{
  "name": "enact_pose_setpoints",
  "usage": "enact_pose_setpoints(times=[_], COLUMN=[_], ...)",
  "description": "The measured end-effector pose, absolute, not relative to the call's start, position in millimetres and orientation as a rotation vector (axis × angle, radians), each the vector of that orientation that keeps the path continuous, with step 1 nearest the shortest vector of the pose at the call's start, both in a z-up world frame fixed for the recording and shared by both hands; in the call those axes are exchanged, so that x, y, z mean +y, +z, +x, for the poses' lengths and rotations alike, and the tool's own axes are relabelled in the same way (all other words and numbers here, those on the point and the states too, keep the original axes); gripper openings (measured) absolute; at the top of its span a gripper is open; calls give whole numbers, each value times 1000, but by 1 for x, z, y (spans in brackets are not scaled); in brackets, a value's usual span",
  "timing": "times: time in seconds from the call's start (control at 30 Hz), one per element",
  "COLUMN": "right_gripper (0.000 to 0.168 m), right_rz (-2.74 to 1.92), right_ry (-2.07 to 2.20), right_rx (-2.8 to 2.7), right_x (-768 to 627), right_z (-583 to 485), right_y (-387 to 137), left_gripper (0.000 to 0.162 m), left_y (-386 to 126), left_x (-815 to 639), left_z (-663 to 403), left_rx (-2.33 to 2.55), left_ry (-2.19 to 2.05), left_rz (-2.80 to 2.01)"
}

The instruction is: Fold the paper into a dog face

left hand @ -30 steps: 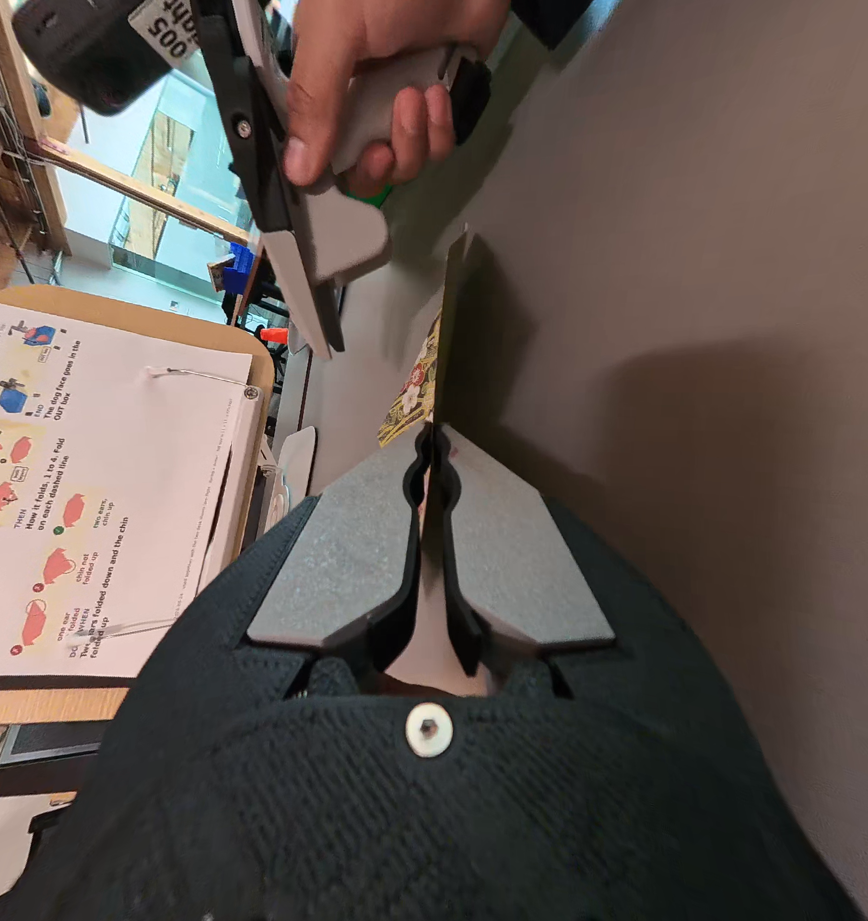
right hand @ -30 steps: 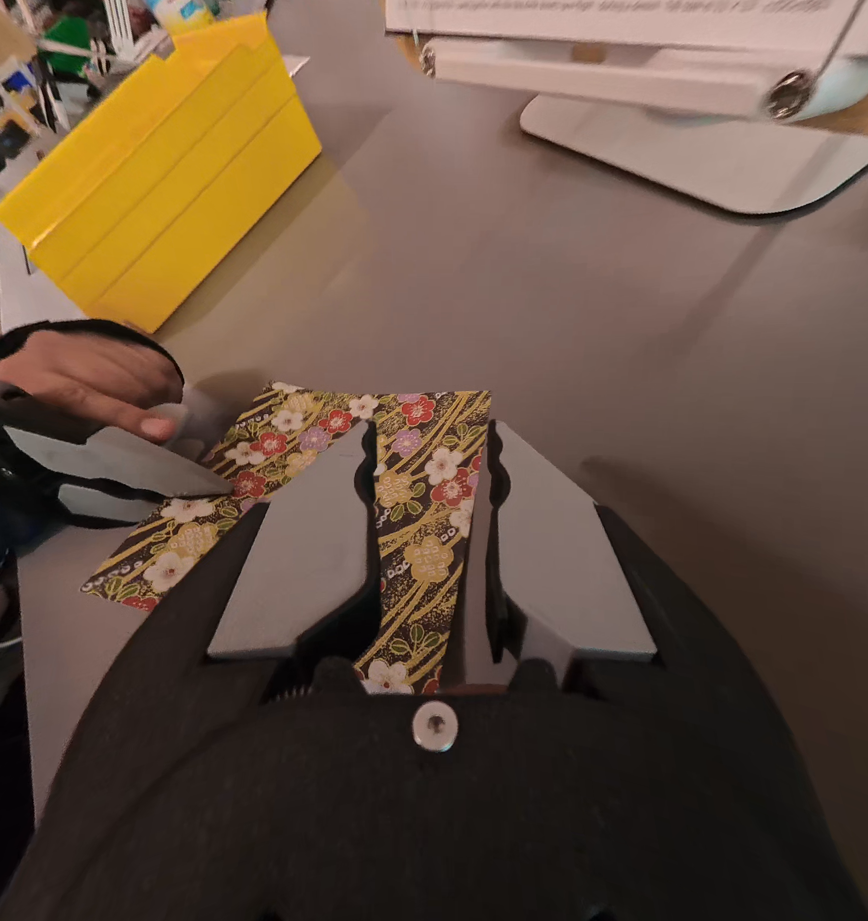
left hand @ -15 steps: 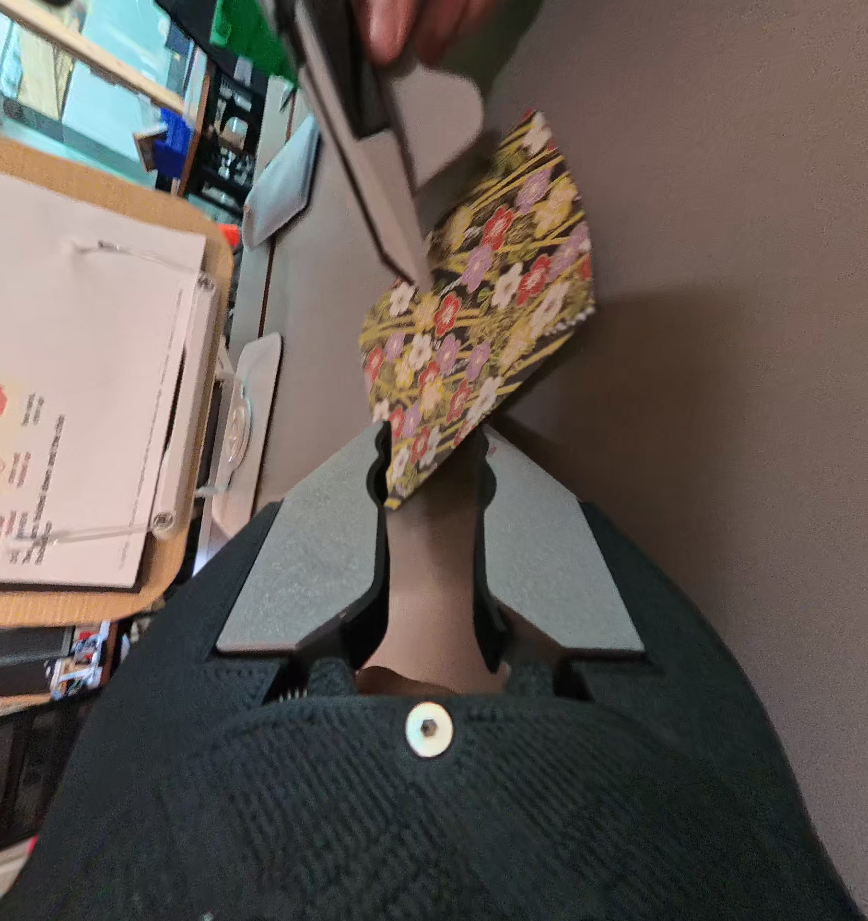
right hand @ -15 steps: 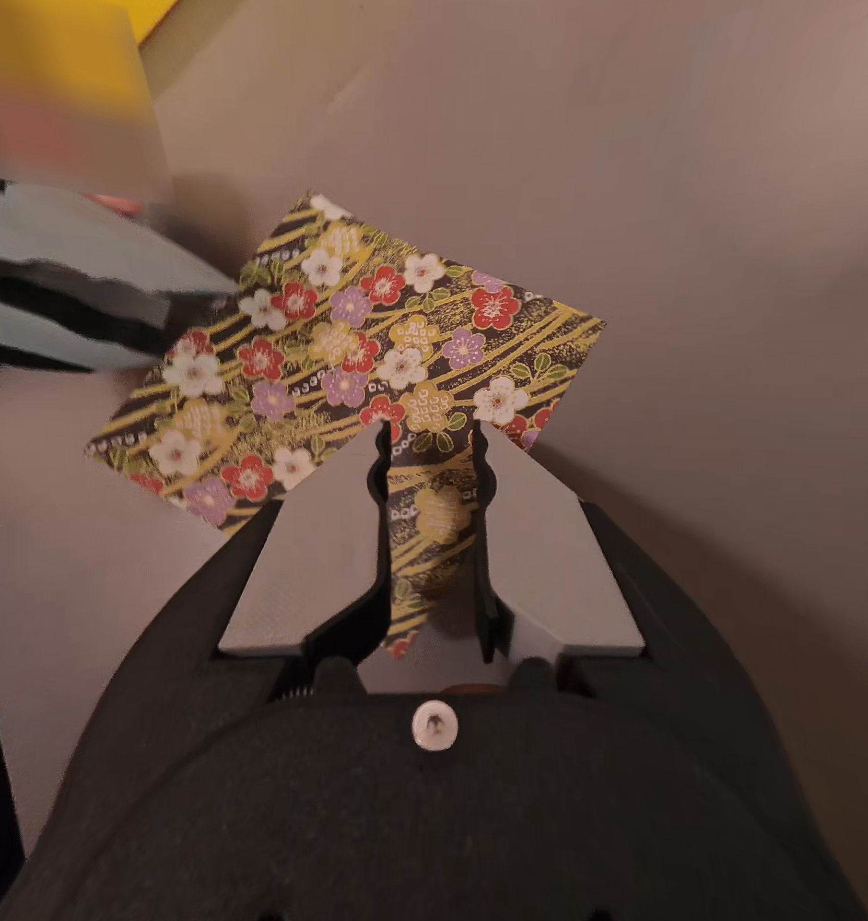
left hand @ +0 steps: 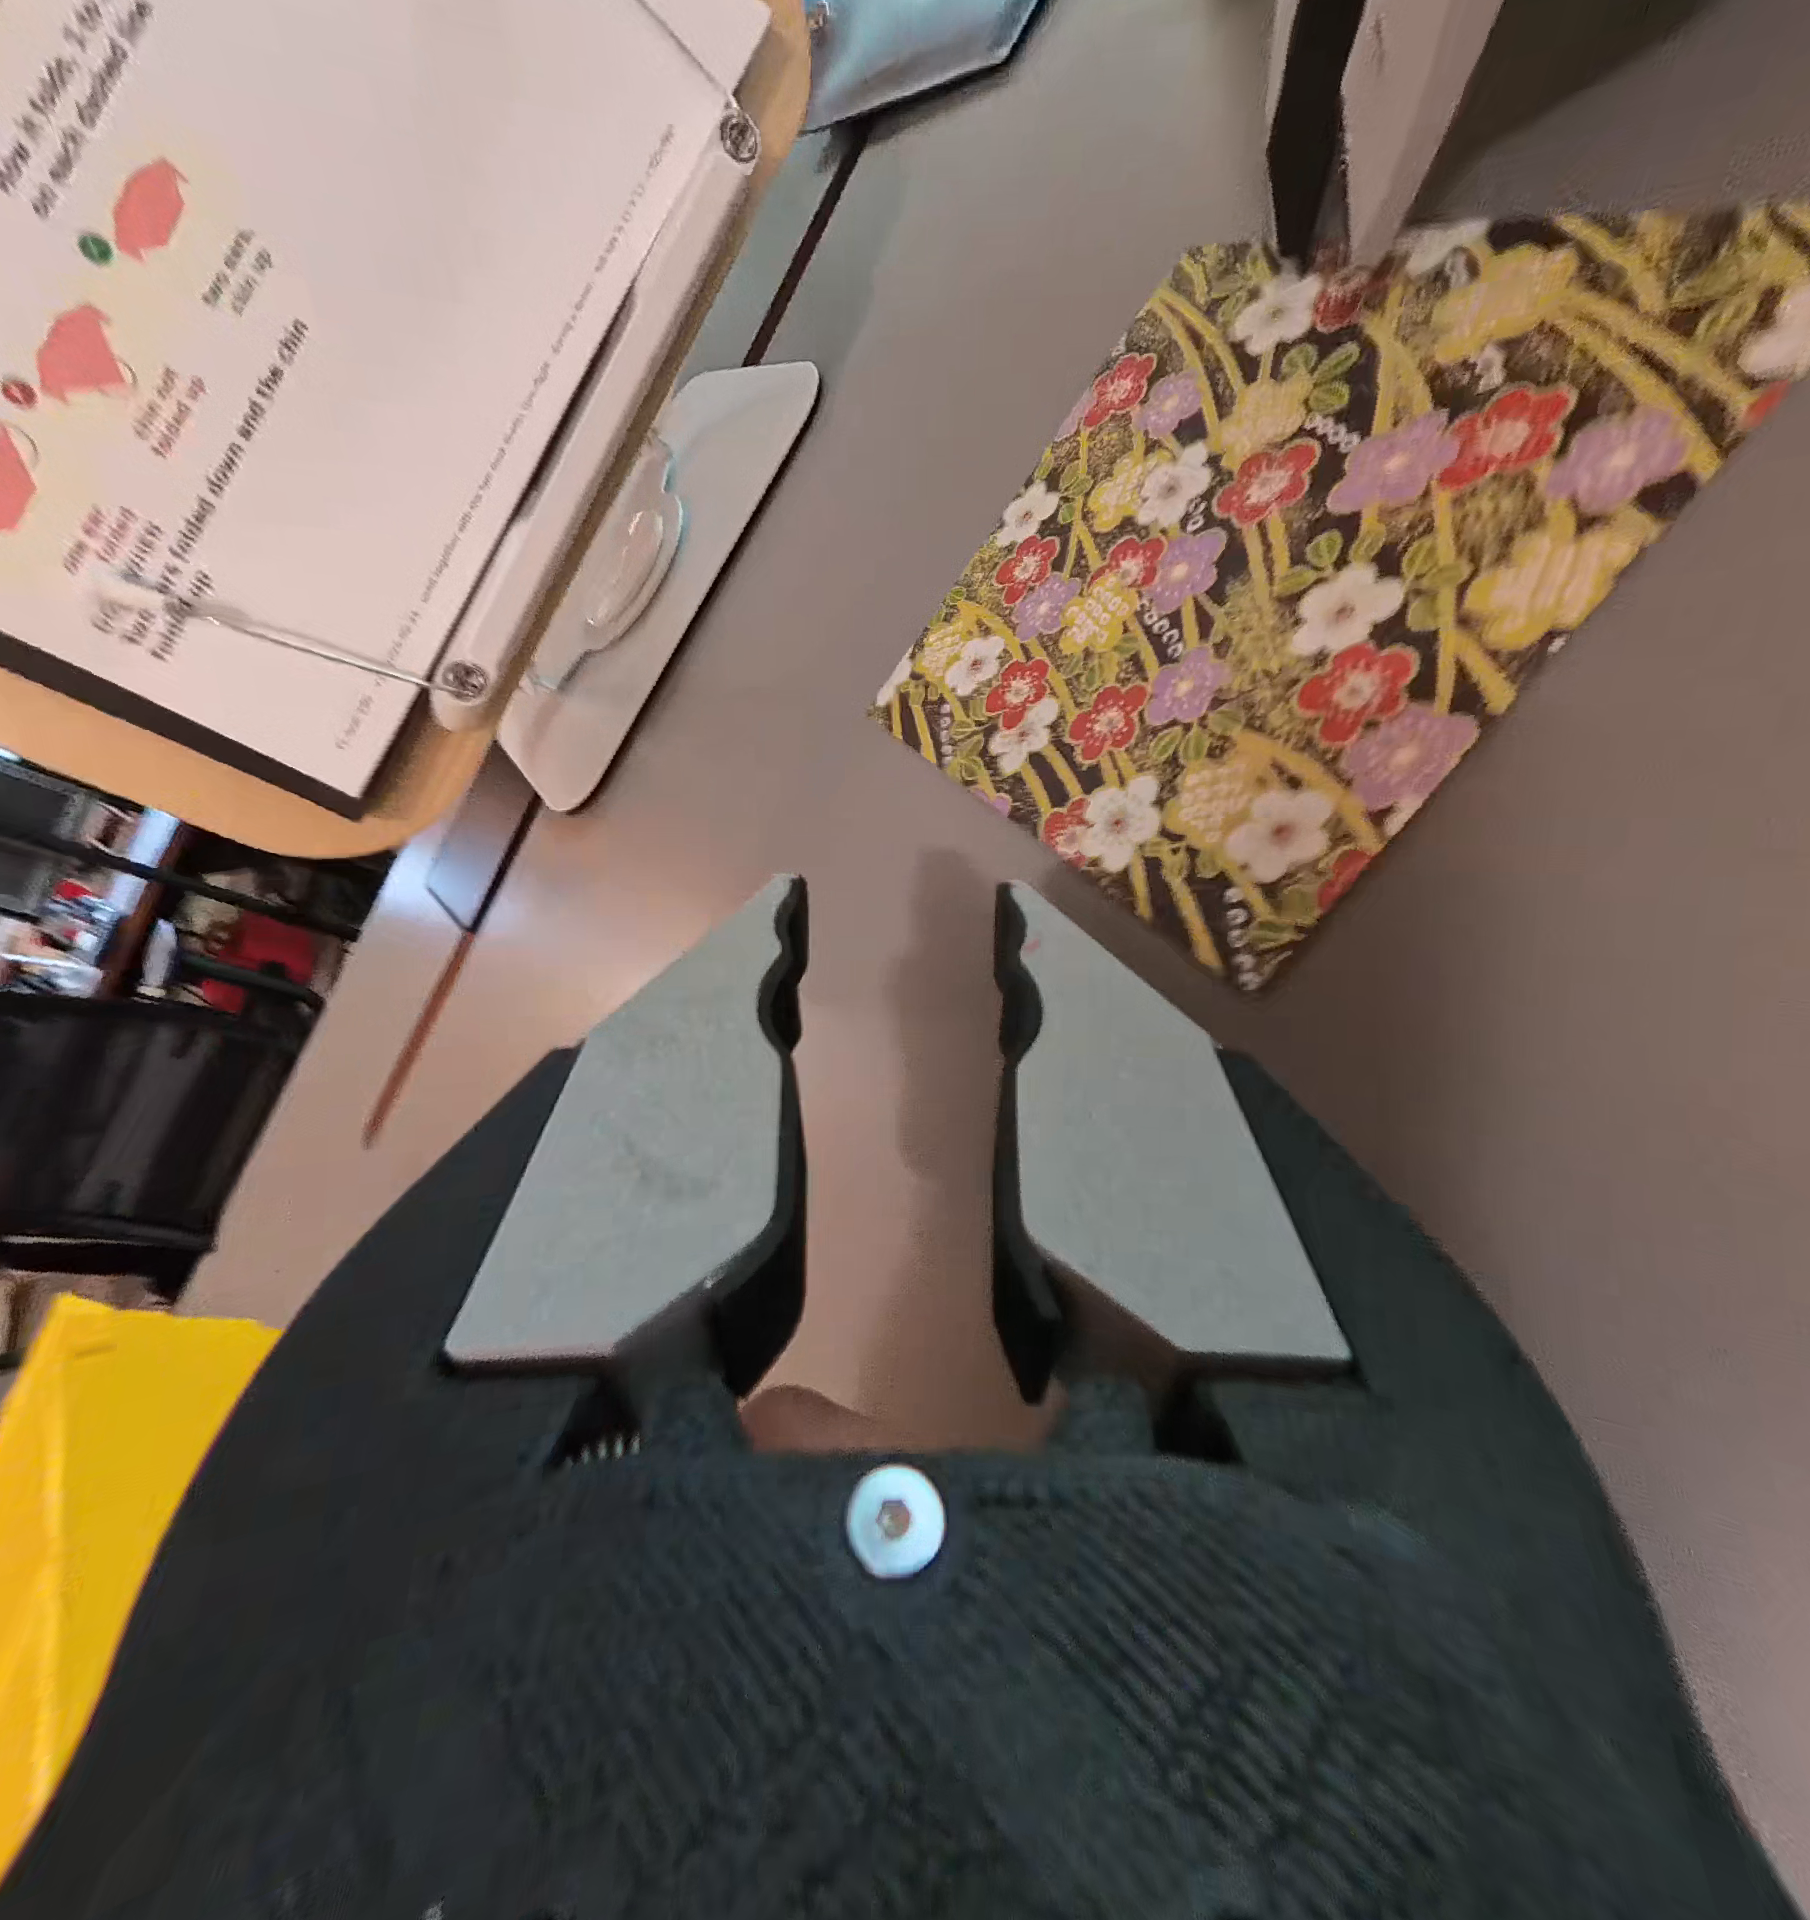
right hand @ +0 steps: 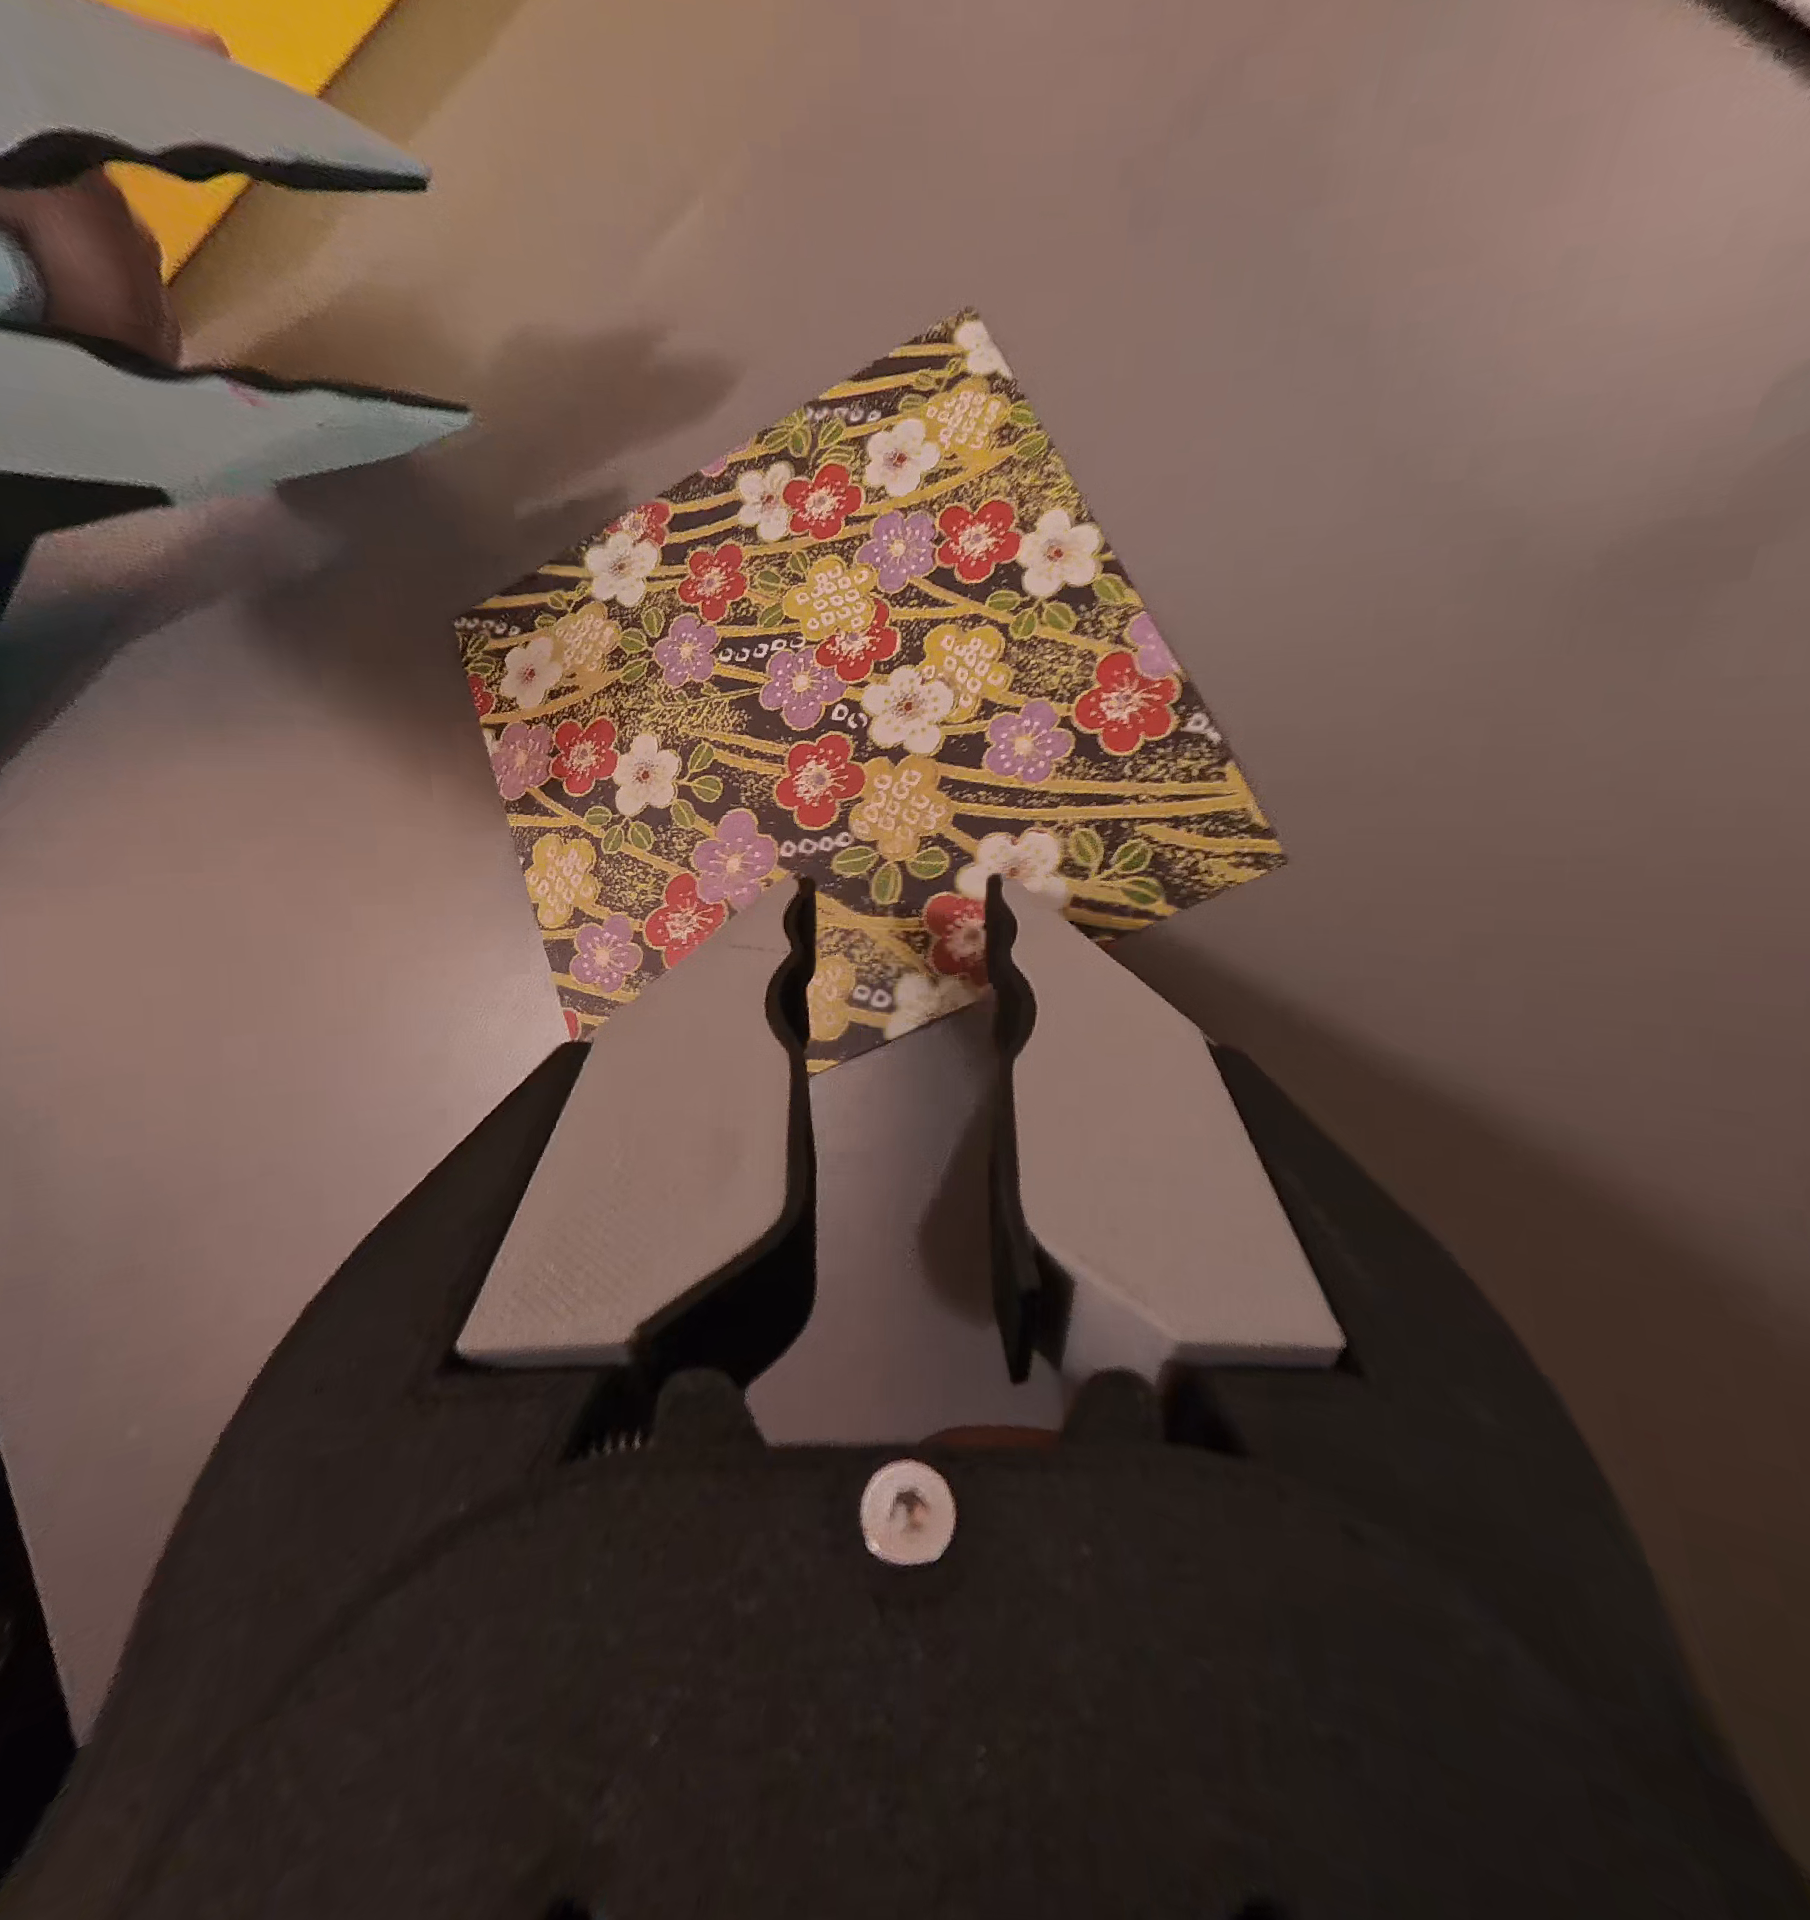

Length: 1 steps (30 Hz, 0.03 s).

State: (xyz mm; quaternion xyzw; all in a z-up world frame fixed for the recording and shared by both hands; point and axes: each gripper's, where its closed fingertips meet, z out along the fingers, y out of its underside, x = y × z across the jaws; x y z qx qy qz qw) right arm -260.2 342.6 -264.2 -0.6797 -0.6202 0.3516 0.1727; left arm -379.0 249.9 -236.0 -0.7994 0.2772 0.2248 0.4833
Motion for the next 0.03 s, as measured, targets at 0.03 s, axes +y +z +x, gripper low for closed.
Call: enact_pose_setpoints(times=[0.03], right_gripper=[29], right_rz=[-1940], right_ry=[1000], right_rx=[-1726], right_x=[347], right_z=[-260], right_y=[-262], left_gripper=[33], left_y=[-237], left_x=[251], left_z=[-377], left_rx=[654], left_ry=[512], left_rz=[-1961])
